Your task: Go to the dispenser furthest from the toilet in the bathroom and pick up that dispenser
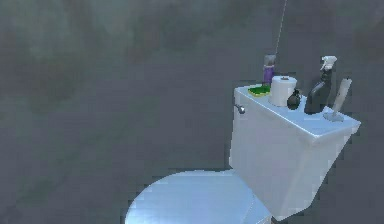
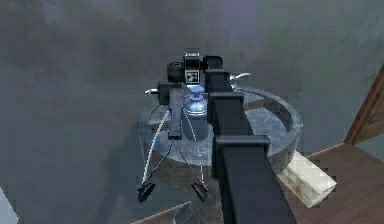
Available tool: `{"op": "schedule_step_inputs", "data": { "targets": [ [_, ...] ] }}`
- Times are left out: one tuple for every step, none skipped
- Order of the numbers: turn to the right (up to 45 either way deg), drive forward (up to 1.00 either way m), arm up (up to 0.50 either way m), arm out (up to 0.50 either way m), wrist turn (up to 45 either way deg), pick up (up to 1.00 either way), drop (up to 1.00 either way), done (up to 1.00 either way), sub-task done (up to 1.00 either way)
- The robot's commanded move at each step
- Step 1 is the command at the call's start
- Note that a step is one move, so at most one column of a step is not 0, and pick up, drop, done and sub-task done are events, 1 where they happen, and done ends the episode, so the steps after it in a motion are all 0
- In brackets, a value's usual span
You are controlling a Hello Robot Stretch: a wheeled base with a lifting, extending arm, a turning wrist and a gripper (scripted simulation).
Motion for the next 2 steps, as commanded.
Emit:
{"op": "schedule_step_inputs", "data": {
  "targets": [
    [0.0, 0.00, 0.00, 0.00, 45.0, 0.00, 0.00, 0.00, 0.00],
    [0.0, 0.00, 0.00, 0.00, 45.0, 0.00, 0.00, 0.00, 0.00]
  ]
}}
